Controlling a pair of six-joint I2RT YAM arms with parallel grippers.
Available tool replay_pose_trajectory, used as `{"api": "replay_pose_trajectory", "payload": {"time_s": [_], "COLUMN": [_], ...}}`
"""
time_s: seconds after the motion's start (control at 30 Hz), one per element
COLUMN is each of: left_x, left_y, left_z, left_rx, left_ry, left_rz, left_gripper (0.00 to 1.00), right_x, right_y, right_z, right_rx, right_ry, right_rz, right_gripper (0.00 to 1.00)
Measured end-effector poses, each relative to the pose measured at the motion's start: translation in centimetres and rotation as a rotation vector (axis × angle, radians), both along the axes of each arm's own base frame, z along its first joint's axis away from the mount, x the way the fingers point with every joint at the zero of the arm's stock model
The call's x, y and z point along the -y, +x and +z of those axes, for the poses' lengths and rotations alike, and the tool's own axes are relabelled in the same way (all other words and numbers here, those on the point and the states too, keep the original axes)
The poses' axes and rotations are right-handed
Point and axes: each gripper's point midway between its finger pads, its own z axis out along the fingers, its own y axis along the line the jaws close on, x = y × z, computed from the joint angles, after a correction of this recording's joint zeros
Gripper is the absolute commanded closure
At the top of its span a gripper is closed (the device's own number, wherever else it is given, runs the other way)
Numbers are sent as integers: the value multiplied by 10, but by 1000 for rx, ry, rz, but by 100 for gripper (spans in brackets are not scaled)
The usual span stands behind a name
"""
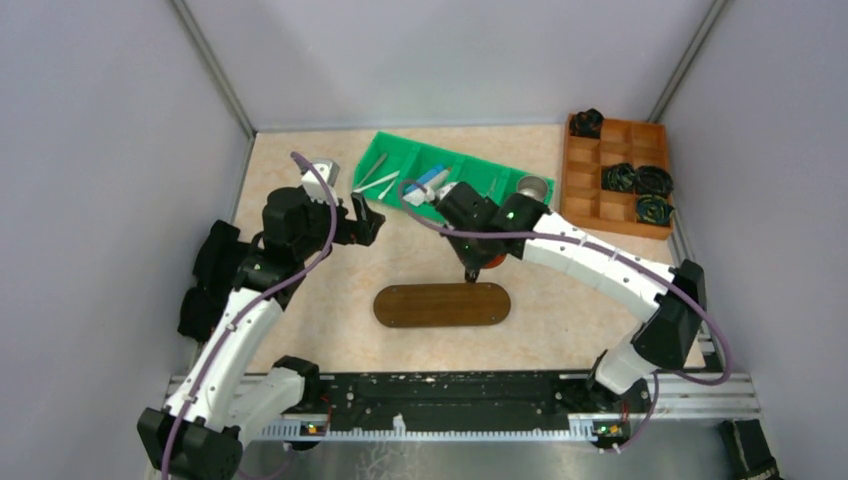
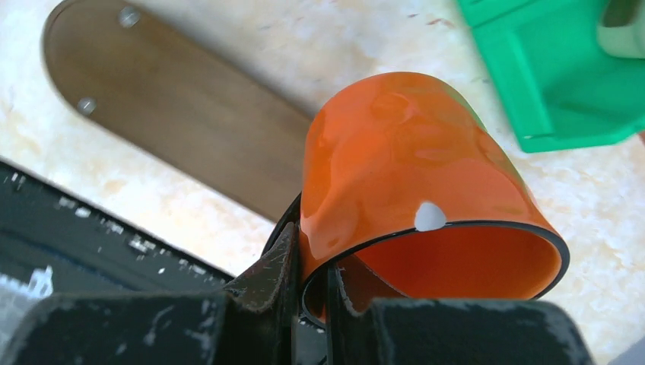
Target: Prepare toiletry sets of a toothbrush and toothpaste on the tray
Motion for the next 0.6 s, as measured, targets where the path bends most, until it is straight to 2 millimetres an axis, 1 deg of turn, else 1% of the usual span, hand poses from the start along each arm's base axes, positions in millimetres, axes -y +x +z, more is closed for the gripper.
{"api": "replay_pose_trajectory", "payload": {"time_s": [0.1,0.17,0.27,0.33,0.47,0.53,0.6], "left_x": [-1,-2,-6,-11,-31,-42,-56], "left_y": [-1,-2,-2,-1,6,12,19], "left_z": [-1,-1,1,3,6,5,-1], "left_rx": [-7,-12,-13,-12,-23,-36,-61], "left_ry": [2,5,9,16,37,41,33], "left_rz": [1,5,29,63,170,219,267], "left_gripper": [1,1,1,1,1,1,1], "right_x": [-18,-29,-47,-62,-87,-95,-102], "right_y": [-22,-32,-45,-57,-77,-84,-89], "right_z": [-4,-9,-21,-33,-58,-70,-79], "right_rx": [-30,-42,-63,-84,-122,-134,-147], "right_ry": [8,6,-3,-10,-30,-45,-63], "right_rz": [78,116,161,195,260,280,294], "right_gripper": [100,100,100,100,100,100,100]}}
